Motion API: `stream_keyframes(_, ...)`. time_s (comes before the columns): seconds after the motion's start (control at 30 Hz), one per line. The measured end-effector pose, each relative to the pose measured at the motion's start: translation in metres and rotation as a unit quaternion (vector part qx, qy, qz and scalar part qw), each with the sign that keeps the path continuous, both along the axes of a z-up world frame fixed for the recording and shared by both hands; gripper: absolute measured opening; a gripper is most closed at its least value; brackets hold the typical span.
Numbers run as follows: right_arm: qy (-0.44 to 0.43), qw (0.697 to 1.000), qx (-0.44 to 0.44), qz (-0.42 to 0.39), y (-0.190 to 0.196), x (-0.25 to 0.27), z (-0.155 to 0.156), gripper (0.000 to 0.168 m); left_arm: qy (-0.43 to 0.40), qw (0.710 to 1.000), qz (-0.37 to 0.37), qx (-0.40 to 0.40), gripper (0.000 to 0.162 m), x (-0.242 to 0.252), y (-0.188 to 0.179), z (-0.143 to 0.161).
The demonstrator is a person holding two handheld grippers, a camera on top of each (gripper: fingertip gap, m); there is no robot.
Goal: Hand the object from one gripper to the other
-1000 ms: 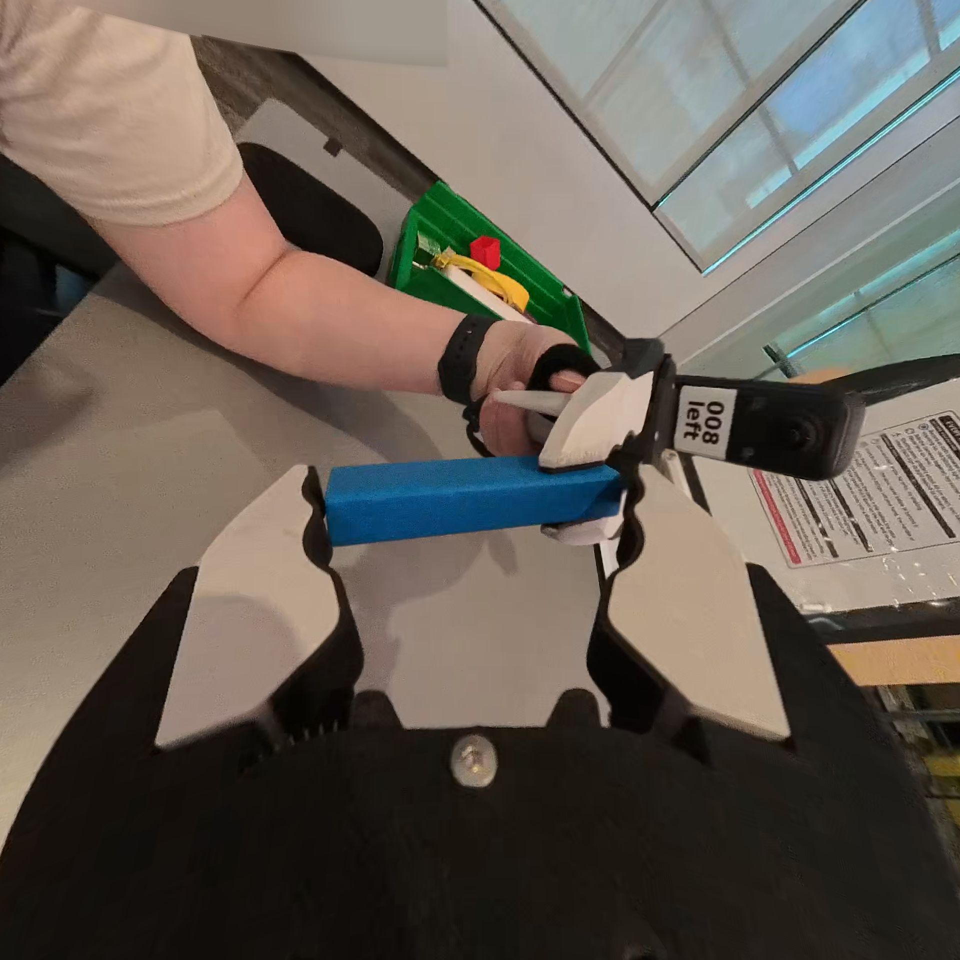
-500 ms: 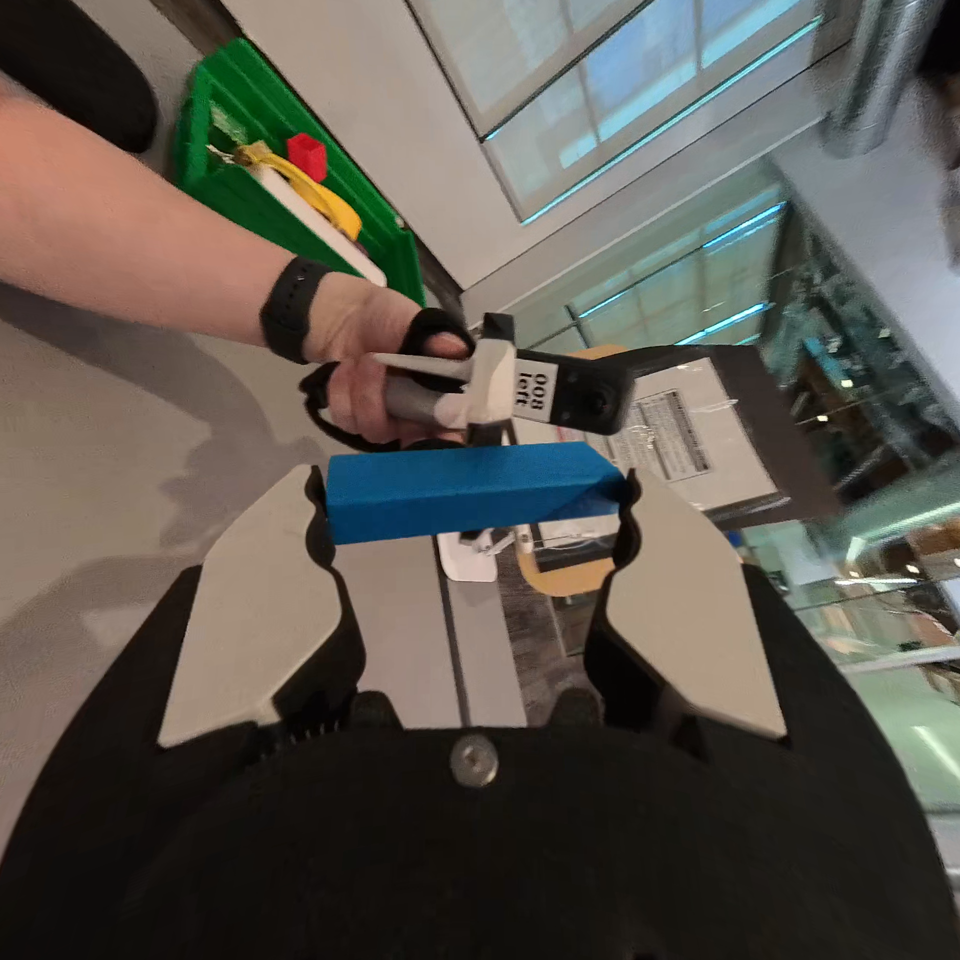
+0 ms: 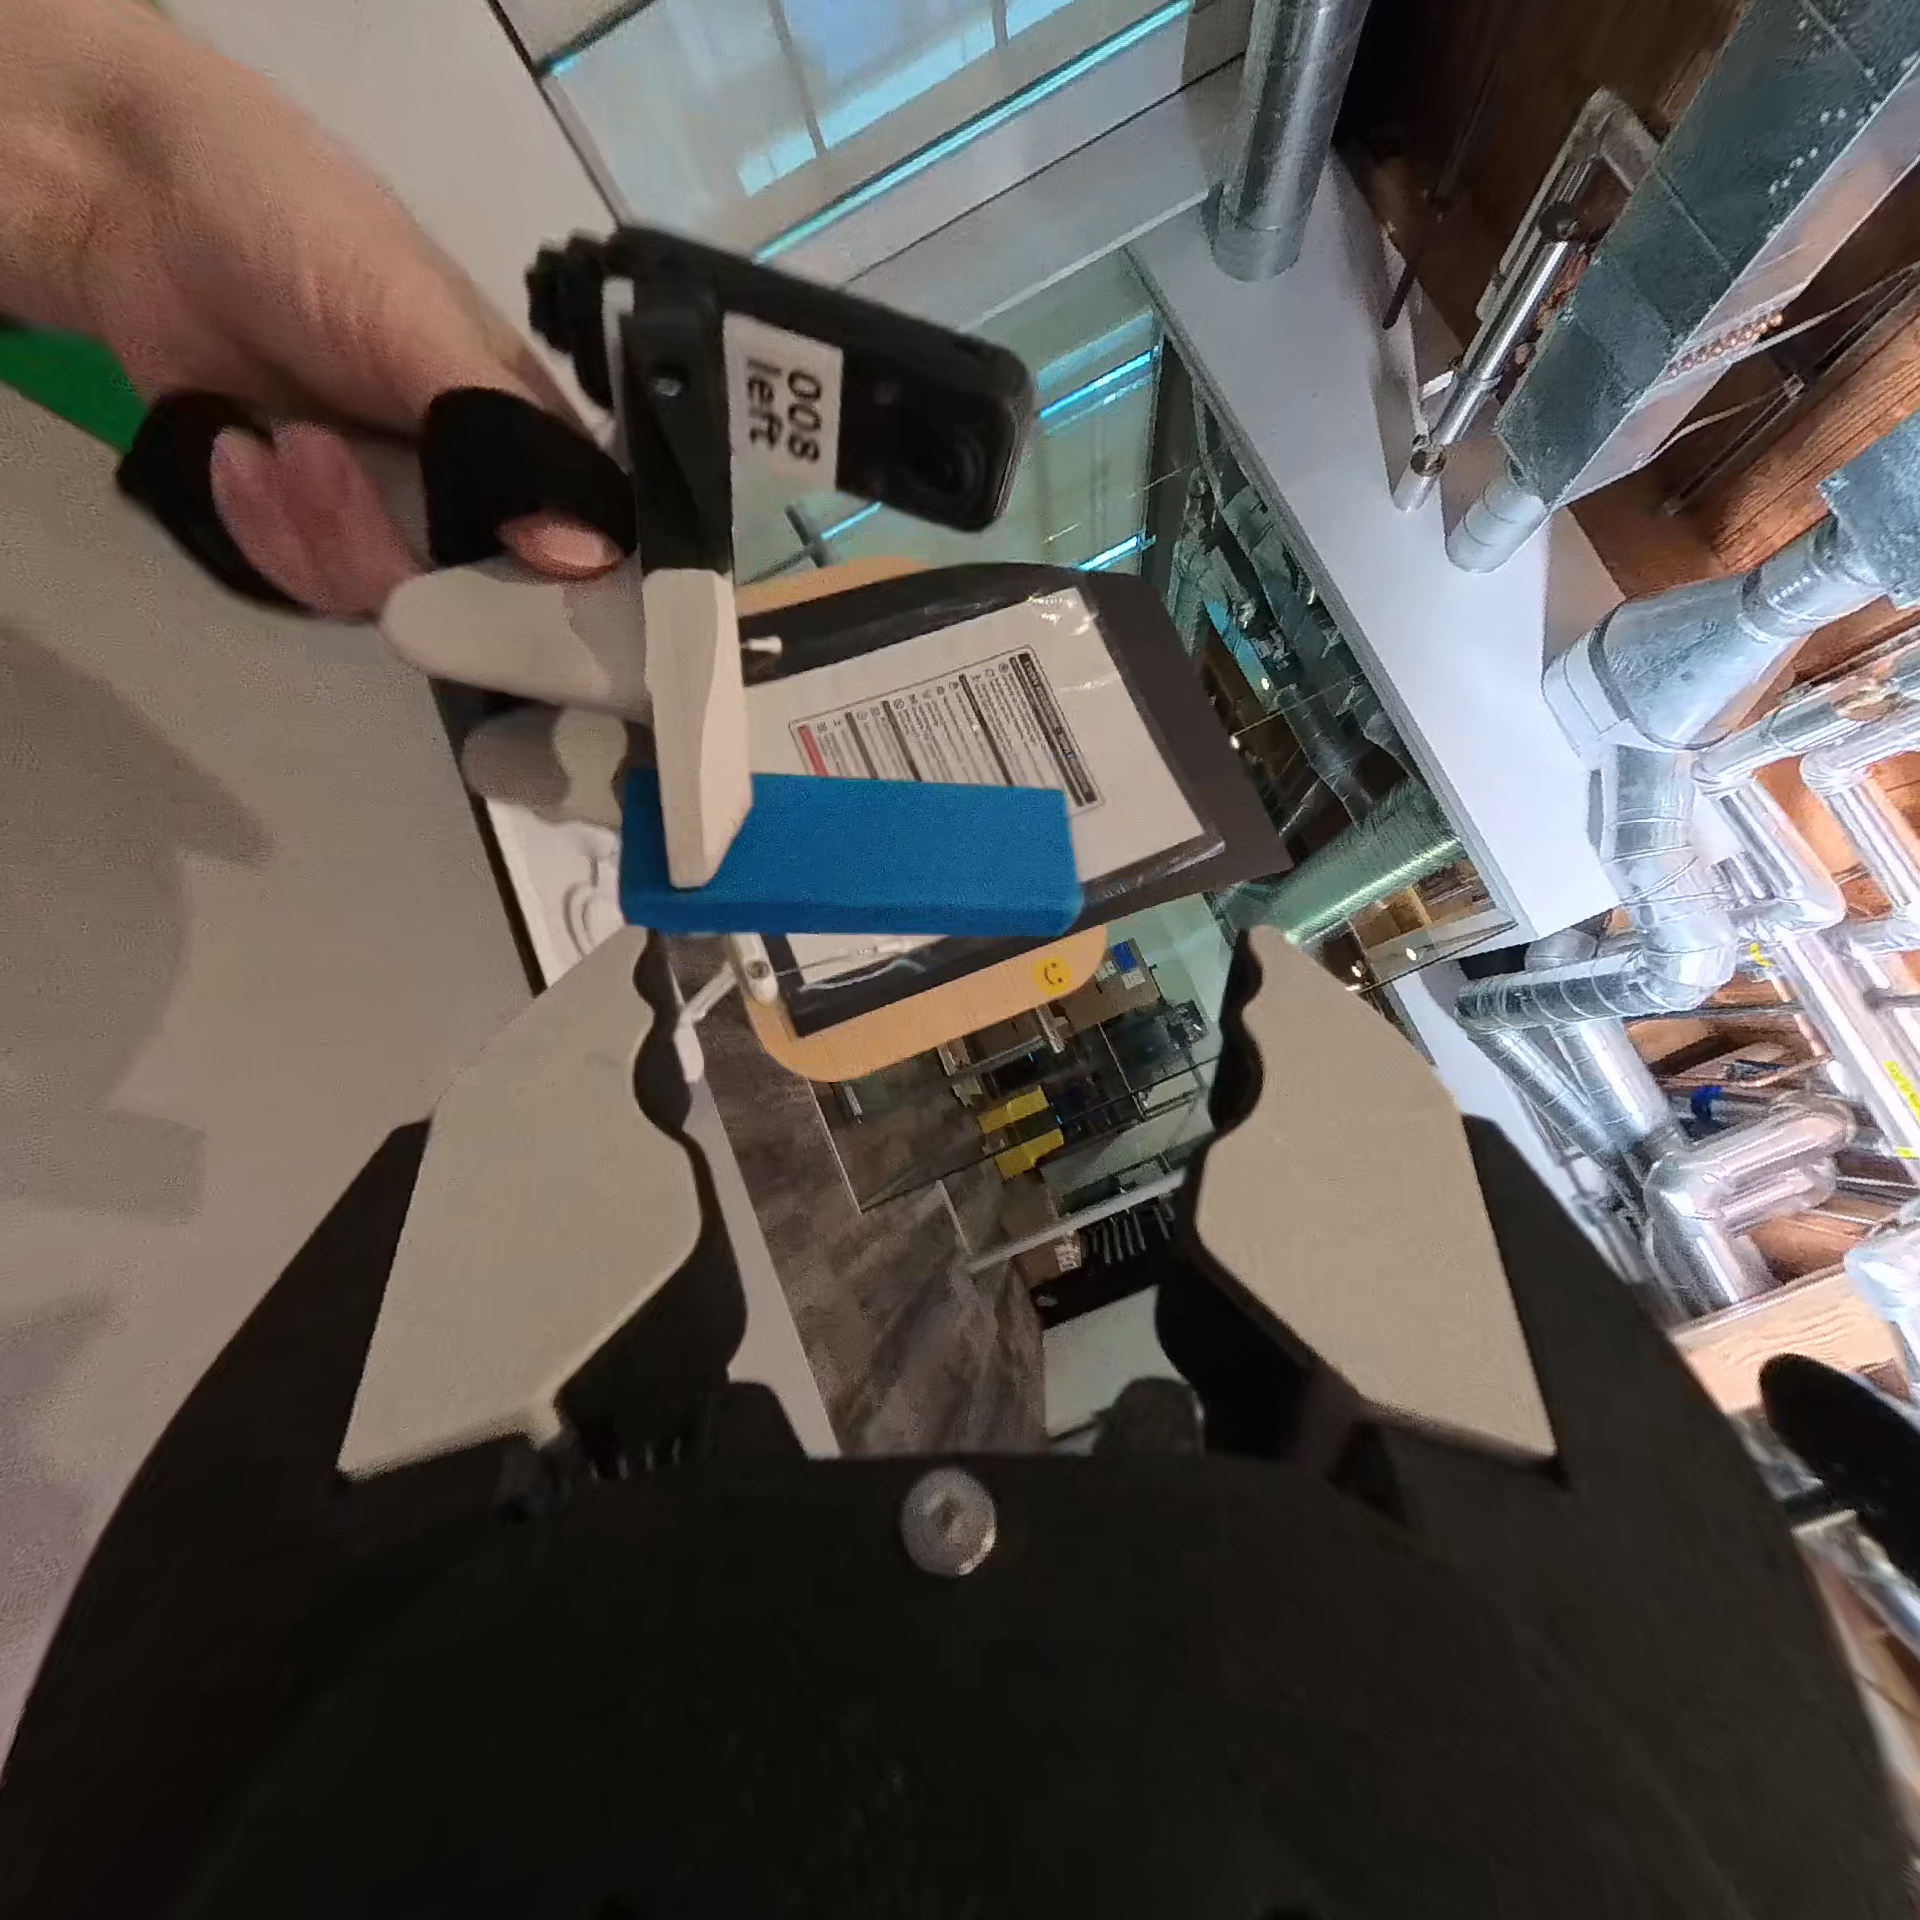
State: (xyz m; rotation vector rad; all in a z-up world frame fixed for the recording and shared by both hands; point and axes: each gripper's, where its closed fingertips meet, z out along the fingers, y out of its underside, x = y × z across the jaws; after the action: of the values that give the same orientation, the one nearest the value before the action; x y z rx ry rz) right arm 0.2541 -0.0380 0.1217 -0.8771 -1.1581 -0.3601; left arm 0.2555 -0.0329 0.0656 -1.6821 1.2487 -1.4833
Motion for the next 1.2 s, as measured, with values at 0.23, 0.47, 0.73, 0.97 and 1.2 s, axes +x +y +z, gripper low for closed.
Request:
stream_keyframes(0.23, -0.191, 0.981, -0.008, -0.044, 0.029, -0.038, -0.079, 0.087, 0.297, 0.940, 0.111, 0.124, 0.016, -0.067, 0.041, -0.074)
stream_keyframes(0.47, -0.239, 0.967, 0.040, -0.077, 0.054, -0.064, -0.113, 0.063, 0.348, 0.929, 0.075, 0.105, 0.017, -0.059, 0.025, -0.093)
stream_keyframes(0.73, -0.151, 0.984, 0.031, -0.089, 0.064, -0.050, -0.096, 0.037, 0.213, 0.970, 0.081, 0.081, 0.018, -0.048, 0.028, -0.051)
stream_keyframes(0.97, 0.199, 0.936, -0.279, 0.085, 0.054, -0.032, -0.059, 0.037, -0.015, 0.953, 0.172, 0.250, 0.067, -0.068, 0.045, 0.036)
stream_keyframes(1.2, 0.310, 0.767, -0.461, 0.322, 0.011, -0.049, -0.037, 0.037, -0.095, 0.966, 0.066, 0.232, 0.062, -0.033, 0.007, 0.044)
